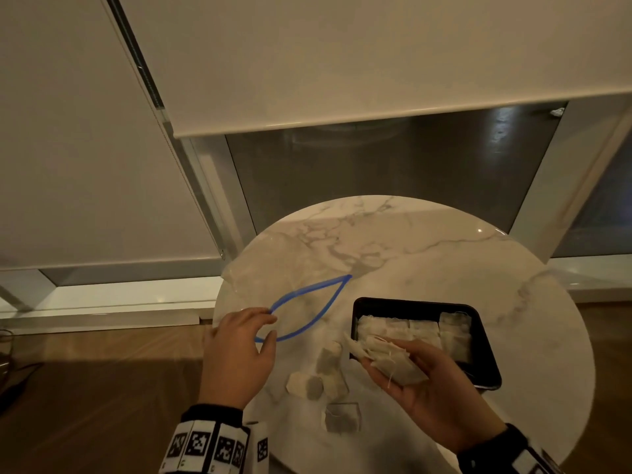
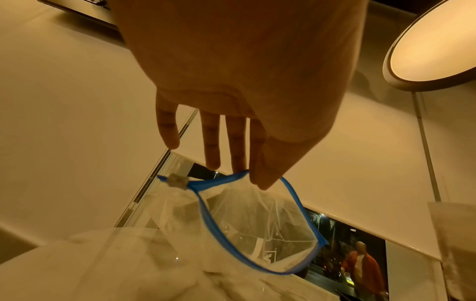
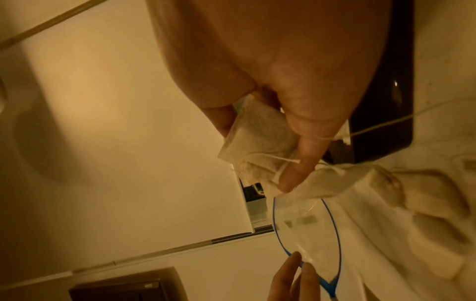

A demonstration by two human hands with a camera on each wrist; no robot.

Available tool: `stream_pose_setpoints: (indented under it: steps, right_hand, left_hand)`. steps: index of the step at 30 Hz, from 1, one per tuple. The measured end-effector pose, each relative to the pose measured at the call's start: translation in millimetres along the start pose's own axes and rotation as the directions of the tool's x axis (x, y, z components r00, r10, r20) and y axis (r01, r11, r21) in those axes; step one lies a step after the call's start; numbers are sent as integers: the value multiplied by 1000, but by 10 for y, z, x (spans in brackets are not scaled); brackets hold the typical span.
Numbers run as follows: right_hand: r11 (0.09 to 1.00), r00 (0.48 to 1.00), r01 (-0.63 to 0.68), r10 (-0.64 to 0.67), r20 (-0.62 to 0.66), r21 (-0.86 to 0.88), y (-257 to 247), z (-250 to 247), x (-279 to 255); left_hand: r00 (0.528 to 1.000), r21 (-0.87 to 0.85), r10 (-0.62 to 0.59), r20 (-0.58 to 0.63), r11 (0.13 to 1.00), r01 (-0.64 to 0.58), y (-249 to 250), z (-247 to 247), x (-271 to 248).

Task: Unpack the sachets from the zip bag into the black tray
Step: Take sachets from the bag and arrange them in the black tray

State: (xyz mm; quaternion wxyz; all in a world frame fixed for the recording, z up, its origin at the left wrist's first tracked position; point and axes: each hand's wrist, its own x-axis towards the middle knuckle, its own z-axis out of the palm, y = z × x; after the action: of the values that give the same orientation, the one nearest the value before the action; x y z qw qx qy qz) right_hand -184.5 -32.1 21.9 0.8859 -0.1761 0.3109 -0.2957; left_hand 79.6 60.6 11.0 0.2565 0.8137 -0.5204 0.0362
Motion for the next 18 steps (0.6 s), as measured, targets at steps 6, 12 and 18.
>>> stream_pose_setpoints:
  steps: [6, 12, 18]
  right_hand:
    - [963, 993, 89, -106, -54, -256, 4, -104, -29]
    - [783, 995, 37, -89, -53, -620, 35, -204, -21]
    - [498, 980, 153, -185, 67, -853, 77, -306, -61]
  left_hand:
    - [999, -53, -31, -24, 998, 29, 102, -21, -108]
    - [979, -282, 63, 196, 960, -6, 377, 113, -240]
    - [884, -291, 155, 442, 957, -22, 669, 270, -379]
